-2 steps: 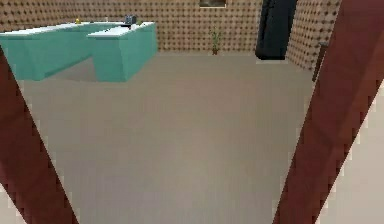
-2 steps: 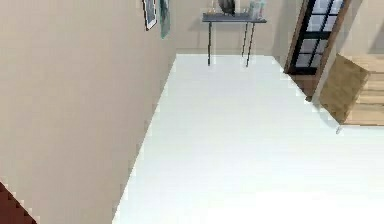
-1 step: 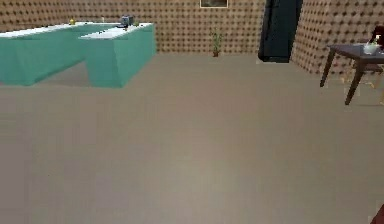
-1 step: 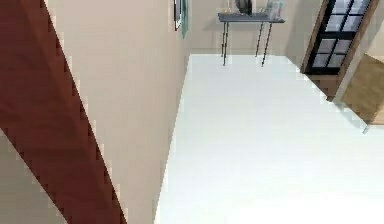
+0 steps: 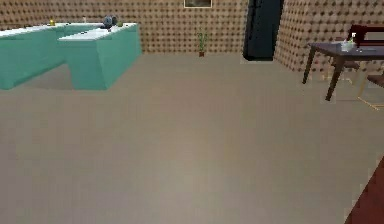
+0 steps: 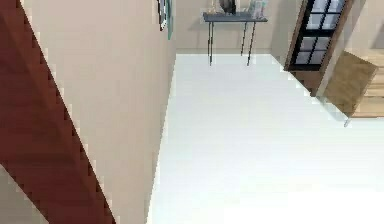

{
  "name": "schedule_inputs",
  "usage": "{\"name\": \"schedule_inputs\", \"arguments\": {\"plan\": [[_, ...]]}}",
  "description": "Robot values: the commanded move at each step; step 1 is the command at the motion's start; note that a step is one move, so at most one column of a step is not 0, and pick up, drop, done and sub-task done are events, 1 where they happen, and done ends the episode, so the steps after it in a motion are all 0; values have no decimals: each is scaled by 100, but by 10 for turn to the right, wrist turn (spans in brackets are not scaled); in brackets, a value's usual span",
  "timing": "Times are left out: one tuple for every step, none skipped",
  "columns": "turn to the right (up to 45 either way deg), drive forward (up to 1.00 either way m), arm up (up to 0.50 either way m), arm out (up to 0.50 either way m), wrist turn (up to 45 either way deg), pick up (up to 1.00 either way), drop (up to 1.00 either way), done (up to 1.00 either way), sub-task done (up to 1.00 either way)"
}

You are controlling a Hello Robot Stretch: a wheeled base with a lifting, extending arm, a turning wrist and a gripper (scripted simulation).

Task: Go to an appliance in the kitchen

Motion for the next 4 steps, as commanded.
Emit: {"name": "schedule_inputs", "arguments": {"plan": [[0, 45, 0, 0, 0, 0, 0, 0, 0], [450, 0, 0, 0, 0, 0, 0, 0, 0], [180, 0, 0, 0, 0, 0, 0, 0, 0], [0, 100, 0, 0, 0, 0, 0, 0, 0]]}}
